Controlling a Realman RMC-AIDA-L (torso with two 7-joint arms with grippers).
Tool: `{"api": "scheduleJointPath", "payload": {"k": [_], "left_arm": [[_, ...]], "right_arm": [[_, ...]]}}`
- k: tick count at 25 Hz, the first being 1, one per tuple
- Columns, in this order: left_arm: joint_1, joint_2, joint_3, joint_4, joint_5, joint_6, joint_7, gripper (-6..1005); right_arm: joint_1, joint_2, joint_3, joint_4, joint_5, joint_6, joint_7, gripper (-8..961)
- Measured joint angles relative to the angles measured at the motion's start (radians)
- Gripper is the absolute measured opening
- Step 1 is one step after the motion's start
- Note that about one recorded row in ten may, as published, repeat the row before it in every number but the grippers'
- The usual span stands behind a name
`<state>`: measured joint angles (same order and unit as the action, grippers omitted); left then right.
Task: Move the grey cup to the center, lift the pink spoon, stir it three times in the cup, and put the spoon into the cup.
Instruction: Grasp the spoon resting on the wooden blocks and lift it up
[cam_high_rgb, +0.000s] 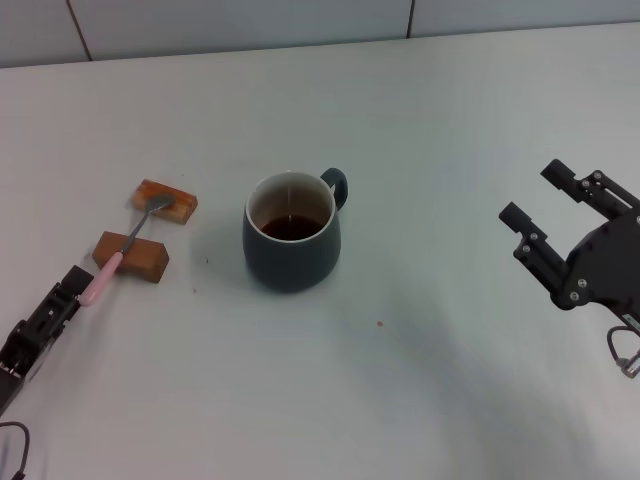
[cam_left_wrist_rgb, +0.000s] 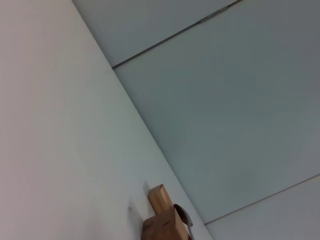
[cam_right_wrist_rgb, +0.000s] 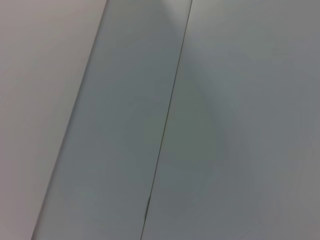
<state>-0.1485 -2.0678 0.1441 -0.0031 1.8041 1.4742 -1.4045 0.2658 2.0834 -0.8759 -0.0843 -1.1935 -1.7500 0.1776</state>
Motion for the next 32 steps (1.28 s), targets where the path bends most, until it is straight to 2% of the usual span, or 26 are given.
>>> {"api": "scheduleJointPath", "payload": {"k": [32], "left_arm": [[-0.051,-0.002,0.015,-0.026,0.004,-0.052,-0.064,795]], "right_arm": [[-0.002,0.0,-0.003,0.0,0.0,0.006,0.0,528]]}}
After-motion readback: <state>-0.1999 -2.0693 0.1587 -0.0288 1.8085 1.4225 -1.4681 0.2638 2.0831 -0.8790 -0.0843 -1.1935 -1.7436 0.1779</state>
